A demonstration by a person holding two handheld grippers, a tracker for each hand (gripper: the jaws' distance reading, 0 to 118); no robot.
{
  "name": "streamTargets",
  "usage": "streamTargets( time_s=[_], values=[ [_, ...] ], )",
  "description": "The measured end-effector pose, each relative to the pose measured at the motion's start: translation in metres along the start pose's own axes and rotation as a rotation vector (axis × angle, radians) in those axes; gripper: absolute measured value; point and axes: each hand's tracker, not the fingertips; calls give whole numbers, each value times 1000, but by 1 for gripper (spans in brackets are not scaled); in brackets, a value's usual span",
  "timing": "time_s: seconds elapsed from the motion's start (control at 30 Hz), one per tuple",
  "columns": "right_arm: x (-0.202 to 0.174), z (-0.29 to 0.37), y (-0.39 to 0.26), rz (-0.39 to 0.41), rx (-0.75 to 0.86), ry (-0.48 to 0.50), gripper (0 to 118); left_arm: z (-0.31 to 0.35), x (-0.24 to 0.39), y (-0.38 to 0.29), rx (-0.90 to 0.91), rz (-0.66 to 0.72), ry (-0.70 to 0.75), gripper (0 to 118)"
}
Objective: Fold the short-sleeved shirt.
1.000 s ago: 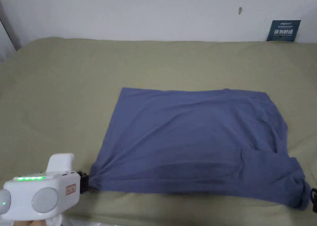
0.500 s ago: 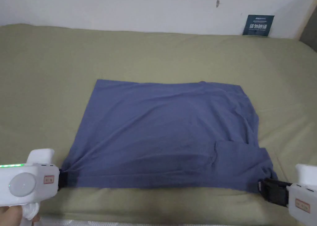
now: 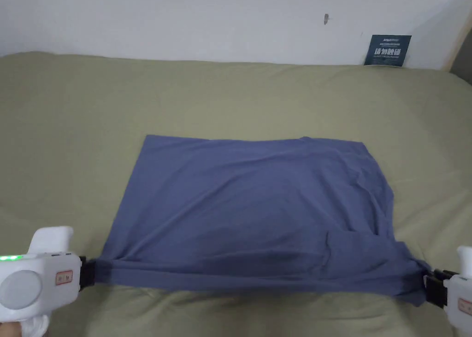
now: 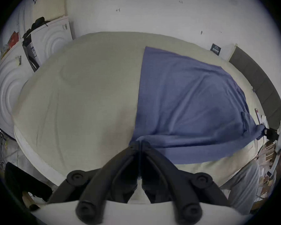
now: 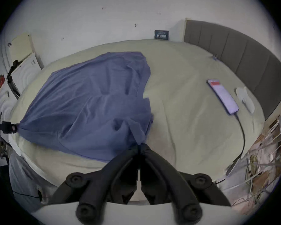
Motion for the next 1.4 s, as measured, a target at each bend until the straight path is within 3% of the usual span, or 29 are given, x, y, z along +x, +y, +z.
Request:
streamTargets(
  time_s=[0.1,0.27,0.47,0.77,0.83,0.9,0.93,0.97,1.0,1.03,1.13,1.17,1.2,1.23,1.27,1.33,1.4],
  values=[
    [2,-7,31,-19,34,12,2,-2,8,29,38,-18,-4,3],
    [-9,-36,85,48,67,-26,2,-27,17,89,65,-50,9,3],
    [-17,-85,140,12,41,-50,2,-76,31,150,65,-76,42,3],
    [-23,-171,157,37,-59,-93,2,-157,44,173,-17,-52,68,3],
    [-17,-183,155,23,-70,-78,2,-161,42,169,-27,-32,47,10],
    [-14,-182,150,2,-66,-56,5,-157,39,162,5,-24,17,24],
    [-13,-179,148,-2,-60,-49,35,-155,37,160,13,-33,15,78],
    [-12,-174,147,-1,-57,-57,79,-154,36,155,7,-36,20,116],
    [-9,-170,144,-1,-71,-47,110,-147,36,147,14,-39,50,118],
    [-7,-163,141,-7,-63,-40,118,-139,33,148,48,-41,66,106],
    [-6,-138,131,10,-22,-42,111,-112,27,136,57,-6,66,100],
    [-4,-129,125,11,-14,-43,105,-103,26,129,63,12,68,92],
    [-2,-121,120,11,-2,-49,87,-112,13,129,68,17,55,74],
    [-3,-114,116,11,7,-48,39,-107,12,124,77,21,51,28],
    [-1,-109,111,8,11,-48,0,-104,12,120,76,20,51,0],
    [5,-102,94,-7,29,-59,0,-99,14,113,64,13,43,0],
    [8,-99,87,-45,-29,5,0,-102,17,110,25,-5,4,0]
  ],
)
